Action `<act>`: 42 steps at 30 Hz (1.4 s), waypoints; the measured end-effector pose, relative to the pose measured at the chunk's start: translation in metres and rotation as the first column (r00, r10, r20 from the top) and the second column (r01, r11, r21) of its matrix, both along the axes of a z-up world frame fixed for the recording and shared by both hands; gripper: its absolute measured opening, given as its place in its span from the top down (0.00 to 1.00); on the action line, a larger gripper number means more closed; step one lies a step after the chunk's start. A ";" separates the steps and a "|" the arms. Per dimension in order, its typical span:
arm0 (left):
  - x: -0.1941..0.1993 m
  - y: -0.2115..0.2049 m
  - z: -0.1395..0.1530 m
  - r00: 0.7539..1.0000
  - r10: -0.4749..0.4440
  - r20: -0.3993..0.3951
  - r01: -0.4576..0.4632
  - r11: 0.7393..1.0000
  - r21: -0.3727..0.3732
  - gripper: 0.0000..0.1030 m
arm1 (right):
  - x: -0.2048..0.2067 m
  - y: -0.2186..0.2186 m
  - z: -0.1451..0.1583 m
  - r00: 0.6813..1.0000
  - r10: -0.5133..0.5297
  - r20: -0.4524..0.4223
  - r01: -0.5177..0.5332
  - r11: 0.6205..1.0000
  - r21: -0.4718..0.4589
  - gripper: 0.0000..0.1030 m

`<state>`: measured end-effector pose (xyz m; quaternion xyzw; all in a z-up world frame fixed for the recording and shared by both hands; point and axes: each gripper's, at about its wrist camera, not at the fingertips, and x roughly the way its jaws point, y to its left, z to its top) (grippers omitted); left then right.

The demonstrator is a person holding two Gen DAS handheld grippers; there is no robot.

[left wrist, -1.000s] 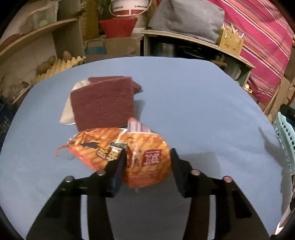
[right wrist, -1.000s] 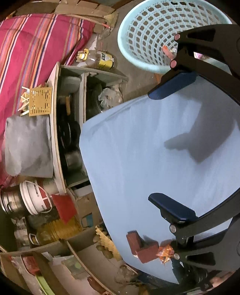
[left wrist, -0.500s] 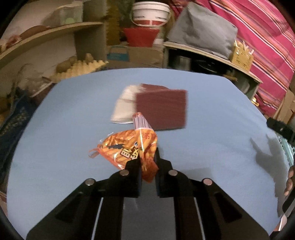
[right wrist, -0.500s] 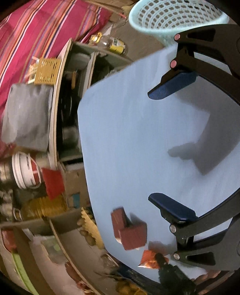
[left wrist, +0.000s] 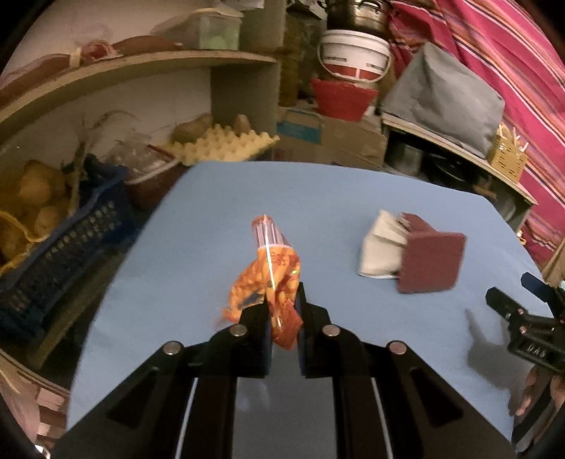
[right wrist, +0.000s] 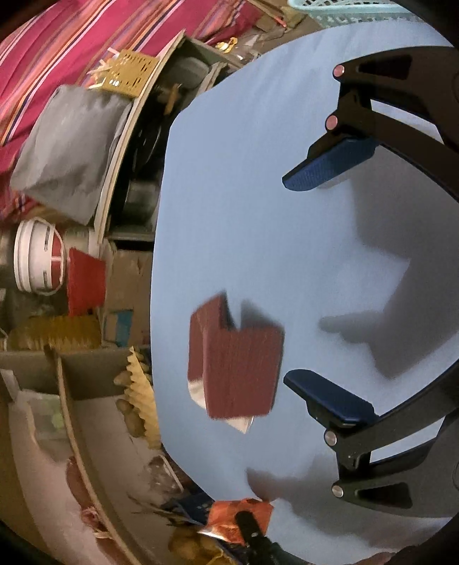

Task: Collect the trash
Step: 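Grasp the orange snack bag with the left tool while the right tool grasps a maroon scouring pad, then carry the snack bag and maroon pad toward the basket with both tools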

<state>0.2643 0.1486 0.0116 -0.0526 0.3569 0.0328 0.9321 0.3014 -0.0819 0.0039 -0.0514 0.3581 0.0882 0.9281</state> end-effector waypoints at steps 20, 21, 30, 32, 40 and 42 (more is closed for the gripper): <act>0.014 0.034 0.000 0.999 0.033 0.018 -0.032 0.998 -0.061 0.89 | 0.048 0.102 -0.023 0.996 -0.051 -0.073 0.042 0.992 -0.116 0.04; 0.013 0.035 0.001 0.999 0.040 0.023 -0.039 0.997 -0.060 0.89 | 0.049 0.102 -0.024 0.995 -0.055 -0.079 0.046 0.992 -0.120 0.05; 0.013 0.039 0.003 0.998 0.061 0.028 -0.059 0.997 -0.053 0.89 | 0.048 0.096 -0.018 0.998 -0.009 -0.066 0.000 0.992 -0.125 0.17; 0.013 0.038 0.004 0.998 0.060 0.031 -0.058 0.997 -0.049 0.89 | 0.042 0.090 -0.013 0.999 -0.001 -0.048 -0.004 0.993 -0.118 0.17; 0.011 0.009 0.011 0.998 0.027 0.057 -0.026 1.000 -0.017 0.89 | 0.013 0.033 0.016 0.999 -0.008 0.033 0.011 0.995 -0.100 0.17; 0.010 -0.001 0.016 0.997 0.016 0.069 -0.015 1.000 -0.023 0.89 | 0.008 0.015 0.021 0.999 -0.024 0.041 0.028 0.995 -0.099 0.17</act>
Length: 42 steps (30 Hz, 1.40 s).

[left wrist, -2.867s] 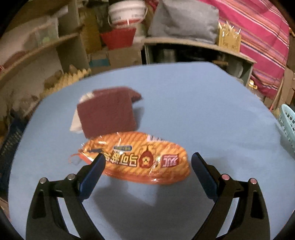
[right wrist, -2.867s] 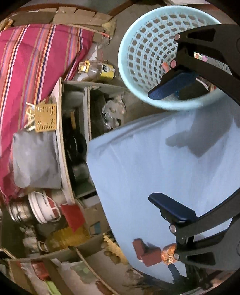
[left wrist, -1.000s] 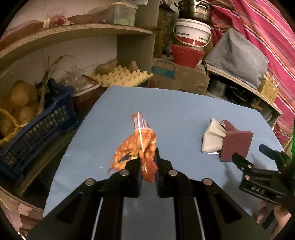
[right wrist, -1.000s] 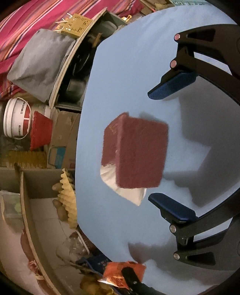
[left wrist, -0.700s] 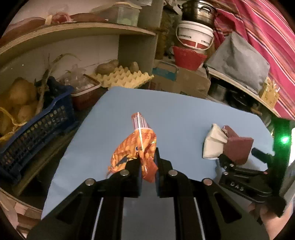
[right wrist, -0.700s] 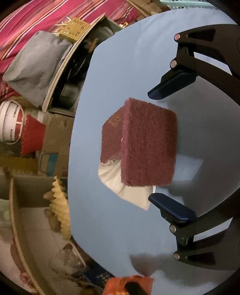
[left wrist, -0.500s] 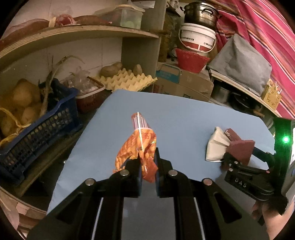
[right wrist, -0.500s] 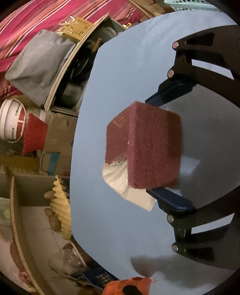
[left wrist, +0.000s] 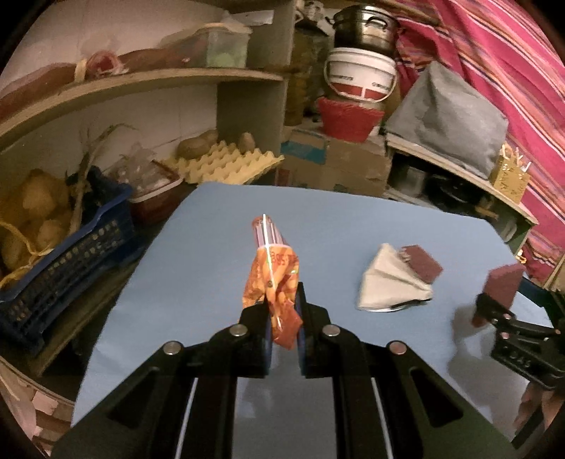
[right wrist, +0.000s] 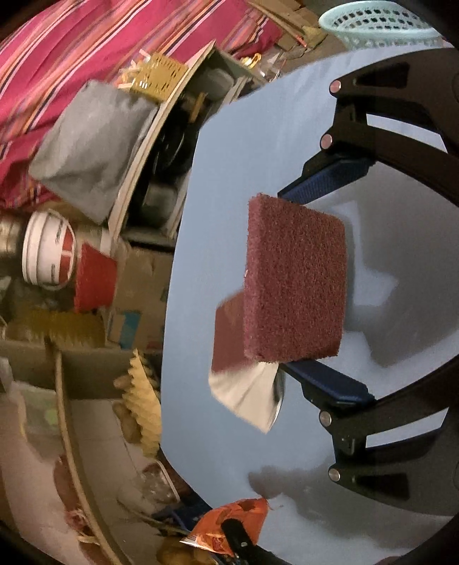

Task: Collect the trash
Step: 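Carry the snack bag and maroon pad toward the basket with both tools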

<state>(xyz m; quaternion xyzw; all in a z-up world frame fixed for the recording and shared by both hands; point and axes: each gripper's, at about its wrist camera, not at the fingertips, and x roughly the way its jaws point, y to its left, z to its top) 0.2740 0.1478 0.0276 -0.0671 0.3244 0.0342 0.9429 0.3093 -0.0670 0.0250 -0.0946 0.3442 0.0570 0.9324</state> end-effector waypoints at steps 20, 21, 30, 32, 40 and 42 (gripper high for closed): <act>0.000 -0.140 0.003 0.985 -0.172 0.013 0.170 0.980 0.100 0.89 | -0.055 -0.231 0.025 0.975 -0.223 0.014 0.222 0.974 0.040 0.17; -0.002 -0.148 0.005 0.984 -0.176 0.018 0.173 0.979 0.112 0.89 | -0.058 -0.240 0.026 0.973 -0.229 0.013 0.228 0.972 0.048 0.17; -0.022 -0.223 0.013 0.968 -0.249 0.027 0.241 0.957 0.159 0.89 | -0.080 -0.304 0.033 0.954 -0.298 0.039 0.296 0.954 0.047 0.17; -0.024 -0.240 0.015 0.962 -0.271 0.027 0.263 0.951 0.162 0.89 | -0.086 -0.320 0.034 0.948 -0.316 0.035 0.313 0.947 0.070 0.17; -0.026 -0.309 0.021 0.931 -0.365 0.025 0.357 0.922 0.149 0.89 | -0.114 -0.369 0.044 0.925 -0.376 0.054 0.368 0.922 0.121 0.17; -0.025 -0.328 0.020 0.921 -0.389 0.022 0.382 0.912 0.150 0.89 | -0.117 -0.379 0.044 0.920 -0.389 0.050 0.379 0.915 0.135 0.17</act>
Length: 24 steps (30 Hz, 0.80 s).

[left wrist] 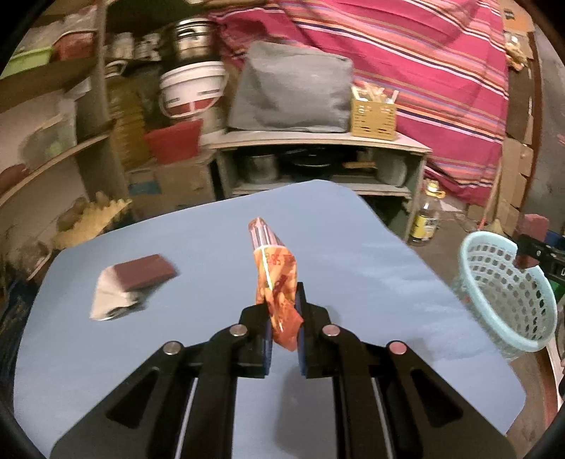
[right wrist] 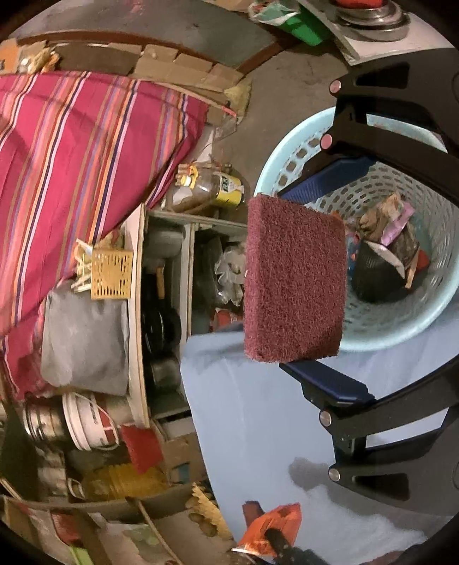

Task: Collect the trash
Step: 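Carry the snack bag and maroon pad toward the basket with both tools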

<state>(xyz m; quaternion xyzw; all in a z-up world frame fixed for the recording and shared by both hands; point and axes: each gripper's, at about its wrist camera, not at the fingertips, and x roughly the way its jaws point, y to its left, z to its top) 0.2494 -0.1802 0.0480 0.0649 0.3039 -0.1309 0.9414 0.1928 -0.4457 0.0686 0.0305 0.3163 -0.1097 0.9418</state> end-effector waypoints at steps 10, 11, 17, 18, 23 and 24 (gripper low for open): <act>0.005 -0.079 0.007 0.992 -0.121 -0.029 0.119 0.991 -0.066 0.89 | -0.014 -0.048 0.001 0.997 -0.072 0.004 0.072 0.997 0.036 0.17; 0.004 -0.087 0.008 0.991 -0.134 -0.029 0.132 0.988 -0.075 0.89 | -0.016 -0.056 0.000 0.997 -0.082 0.003 0.082 0.995 0.050 0.17; -0.004 -0.134 0.019 0.975 -0.220 -0.013 0.218 0.971 -0.097 0.89 | -0.025 -0.084 -0.008 0.992 -0.128 -0.019 0.129 0.989 0.069 0.17; -0.004 -0.143 0.019 0.972 -0.235 -0.017 0.232 0.967 -0.103 0.89 | -0.028 -0.088 -0.008 0.991 -0.135 -0.018 0.136 0.988 0.071 0.17; -0.010 -0.177 0.017 0.958 -0.286 -0.027 0.281 0.952 -0.118 0.89 | -0.043 -0.113 -0.008 0.984 -0.179 -0.006 0.178 0.978 0.108 0.17; -0.012 -0.185 0.017 0.954 -0.299 -0.029 0.293 0.948 -0.124 0.89 | -0.046 -0.117 -0.009 0.983 -0.186 -0.006 0.186 0.976 0.113 0.17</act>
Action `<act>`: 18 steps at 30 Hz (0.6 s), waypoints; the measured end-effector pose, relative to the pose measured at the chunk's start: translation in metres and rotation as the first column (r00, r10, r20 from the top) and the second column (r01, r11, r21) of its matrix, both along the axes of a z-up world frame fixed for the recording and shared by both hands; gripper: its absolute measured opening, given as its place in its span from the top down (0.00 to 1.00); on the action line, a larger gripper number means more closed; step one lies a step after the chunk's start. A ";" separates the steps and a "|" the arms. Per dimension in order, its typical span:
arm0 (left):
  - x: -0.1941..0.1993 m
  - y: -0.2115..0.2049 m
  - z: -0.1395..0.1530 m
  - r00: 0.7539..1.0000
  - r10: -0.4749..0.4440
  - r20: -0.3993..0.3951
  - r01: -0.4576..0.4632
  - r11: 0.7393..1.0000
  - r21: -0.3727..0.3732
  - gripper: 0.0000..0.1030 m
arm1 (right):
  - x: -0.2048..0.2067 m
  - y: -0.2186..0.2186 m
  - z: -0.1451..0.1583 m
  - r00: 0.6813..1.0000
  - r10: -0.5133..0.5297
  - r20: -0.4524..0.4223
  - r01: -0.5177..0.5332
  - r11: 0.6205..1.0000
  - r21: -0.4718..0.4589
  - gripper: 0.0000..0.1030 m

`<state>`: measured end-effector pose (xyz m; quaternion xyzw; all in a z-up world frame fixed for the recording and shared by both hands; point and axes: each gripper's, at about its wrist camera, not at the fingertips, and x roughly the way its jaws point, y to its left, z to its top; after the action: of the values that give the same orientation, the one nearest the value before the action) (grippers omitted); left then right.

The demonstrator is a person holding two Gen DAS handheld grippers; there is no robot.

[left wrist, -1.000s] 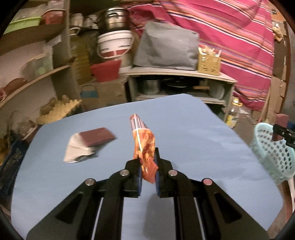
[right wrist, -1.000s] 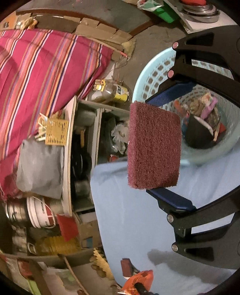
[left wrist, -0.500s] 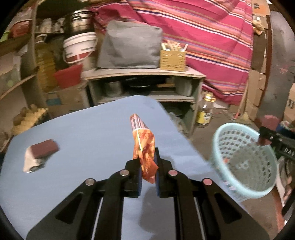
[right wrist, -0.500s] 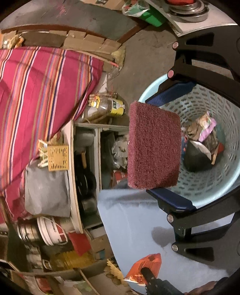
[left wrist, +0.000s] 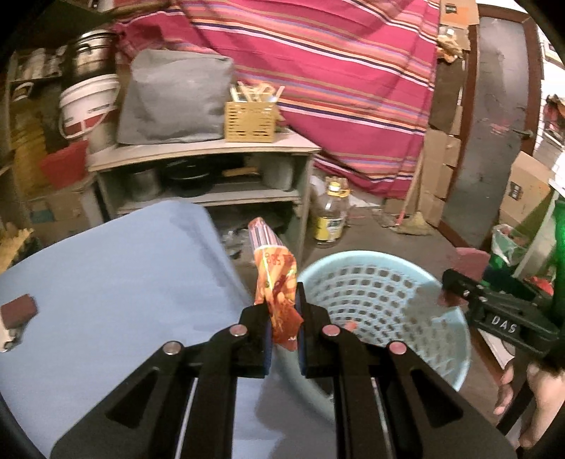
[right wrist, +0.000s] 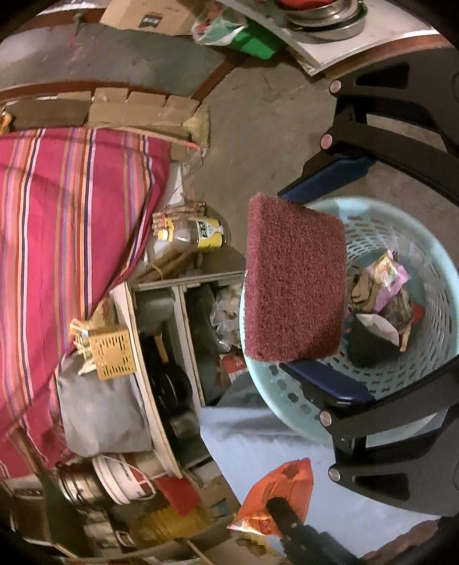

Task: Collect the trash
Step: 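Carry the snack bag and maroon pad toward the basket with both tools, then open both tools over the basket, dropping the snack bag and maroon pad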

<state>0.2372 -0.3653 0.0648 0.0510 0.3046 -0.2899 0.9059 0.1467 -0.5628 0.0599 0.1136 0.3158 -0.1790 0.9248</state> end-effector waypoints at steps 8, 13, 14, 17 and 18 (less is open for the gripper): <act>-0.005 -0.043 -0.002 0.998 -0.065 -0.024 0.065 0.998 -0.015 0.89 | -0.006 -0.015 -0.002 1.000 -0.016 0.006 0.016 0.999 0.034 0.17; -0.002 -0.056 -0.011 0.996 -0.078 -0.053 0.078 0.997 -0.006 0.88 | -0.005 -0.021 -0.006 1.000 -0.023 -0.009 0.024 0.998 0.051 0.17; -0.001 -0.057 -0.012 0.996 -0.077 -0.050 0.077 0.997 -0.002 0.88 | -0.004 -0.021 -0.006 1.000 -0.024 -0.011 0.025 0.998 0.051 0.17; 0.001 -0.059 -0.017 0.996 -0.073 -0.059 0.074 0.997 0.014 0.88 | -0.005 -0.024 -0.007 0.999 -0.030 -0.014 0.031 0.998 0.050 0.17; 0.003 -0.058 -0.019 0.995 -0.073 -0.069 0.075 0.997 0.016 0.88 | -0.005 -0.024 -0.007 0.999 -0.032 -0.014 0.033 0.998 0.052 0.17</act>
<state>0.2407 -0.4231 0.0453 0.0608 0.3362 -0.3219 0.8830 0.1421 -0.5868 0.0533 0.1415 0.3247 -0.1864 0.9164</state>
